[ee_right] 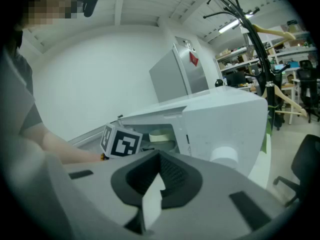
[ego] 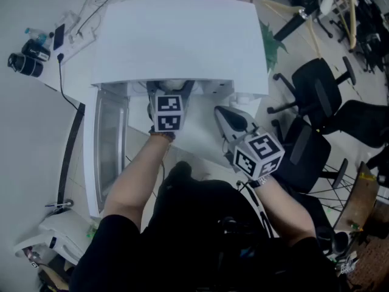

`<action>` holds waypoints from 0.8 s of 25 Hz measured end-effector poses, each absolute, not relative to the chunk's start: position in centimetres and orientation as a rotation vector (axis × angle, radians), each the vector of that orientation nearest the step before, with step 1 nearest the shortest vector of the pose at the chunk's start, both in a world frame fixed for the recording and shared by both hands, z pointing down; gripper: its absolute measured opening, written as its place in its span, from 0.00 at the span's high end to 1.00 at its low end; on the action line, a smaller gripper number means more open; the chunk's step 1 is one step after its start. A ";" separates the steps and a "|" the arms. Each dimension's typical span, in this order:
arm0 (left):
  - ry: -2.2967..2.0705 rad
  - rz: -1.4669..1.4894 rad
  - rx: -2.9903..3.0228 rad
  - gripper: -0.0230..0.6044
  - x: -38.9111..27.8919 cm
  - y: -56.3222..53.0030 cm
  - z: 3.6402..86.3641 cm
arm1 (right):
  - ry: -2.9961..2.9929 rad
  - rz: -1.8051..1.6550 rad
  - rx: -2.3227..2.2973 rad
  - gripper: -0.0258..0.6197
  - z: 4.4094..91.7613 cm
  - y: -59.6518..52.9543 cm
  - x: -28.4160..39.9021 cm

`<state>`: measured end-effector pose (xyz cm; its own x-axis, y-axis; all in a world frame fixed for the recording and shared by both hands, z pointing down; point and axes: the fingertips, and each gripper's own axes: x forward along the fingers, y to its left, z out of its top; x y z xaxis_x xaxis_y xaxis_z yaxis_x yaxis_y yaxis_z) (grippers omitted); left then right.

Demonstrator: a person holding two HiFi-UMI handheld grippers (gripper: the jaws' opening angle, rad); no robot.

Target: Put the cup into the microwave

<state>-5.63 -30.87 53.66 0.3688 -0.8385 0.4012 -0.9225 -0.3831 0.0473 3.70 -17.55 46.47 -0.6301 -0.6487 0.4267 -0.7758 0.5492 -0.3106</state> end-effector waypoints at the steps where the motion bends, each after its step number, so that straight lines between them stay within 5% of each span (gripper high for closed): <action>1: -1.564 0.462 2.371 0.28 -5.6 -31.0 53.8 | -2.524 0.700 1.195 0.93 46.5 -17.7 3.8; 20: -1.554 0.483 2.393 0.30 -5.1 -33.2 54.7 | -2.517 0.723 1.254 0.93 46.7 -19.7 4.6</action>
<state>-5.09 -33.25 54.68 0.3771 -0.8336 0.4035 -0.9155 -0.4014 0.0264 4.58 -19.72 46.74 -0.6039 -0.6795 0.4165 -0.7970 0.5100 -0.3235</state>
